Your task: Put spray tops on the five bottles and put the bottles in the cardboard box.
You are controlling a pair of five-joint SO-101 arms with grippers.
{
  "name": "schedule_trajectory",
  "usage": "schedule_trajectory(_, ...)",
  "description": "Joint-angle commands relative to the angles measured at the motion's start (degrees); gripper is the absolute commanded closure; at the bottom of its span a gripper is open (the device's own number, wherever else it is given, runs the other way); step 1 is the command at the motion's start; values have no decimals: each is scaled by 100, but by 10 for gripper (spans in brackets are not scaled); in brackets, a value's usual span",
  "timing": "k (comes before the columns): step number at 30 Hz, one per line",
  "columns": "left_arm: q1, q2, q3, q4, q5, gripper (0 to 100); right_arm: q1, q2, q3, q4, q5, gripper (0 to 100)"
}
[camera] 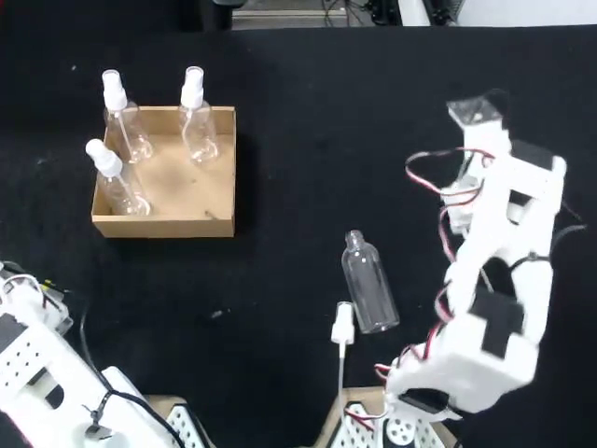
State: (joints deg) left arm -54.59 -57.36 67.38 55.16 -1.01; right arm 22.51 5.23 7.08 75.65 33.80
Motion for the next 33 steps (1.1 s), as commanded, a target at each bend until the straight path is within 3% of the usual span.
schedule_trajectory(1,171,-97,-268,-44,62,970,-624,-1086,-462,642,-615,988)
schedule_trajectory(9,488,-97,-866,-35,70,970,-1802,-2246,-1086,1389,-1433,988)
schedule_trajectory(16,1947,-879,-910,-53,62,970,-2444,-2360,-1745,1547,-2127,988)
schedule_trajectory(24,3398,-3552,-418,-149,62,971,-3226,-2378,-2905,1996,-2505,988)
schedule_trajectory(28,3943,-4888,593,-844,62,971,-3473,-2334,-3459,2048,-2708,988)
schedule_trajectory(33,4356,-4466,1437,-1820,70,971,-3868,-2325,-3714,2022,-2796,988)
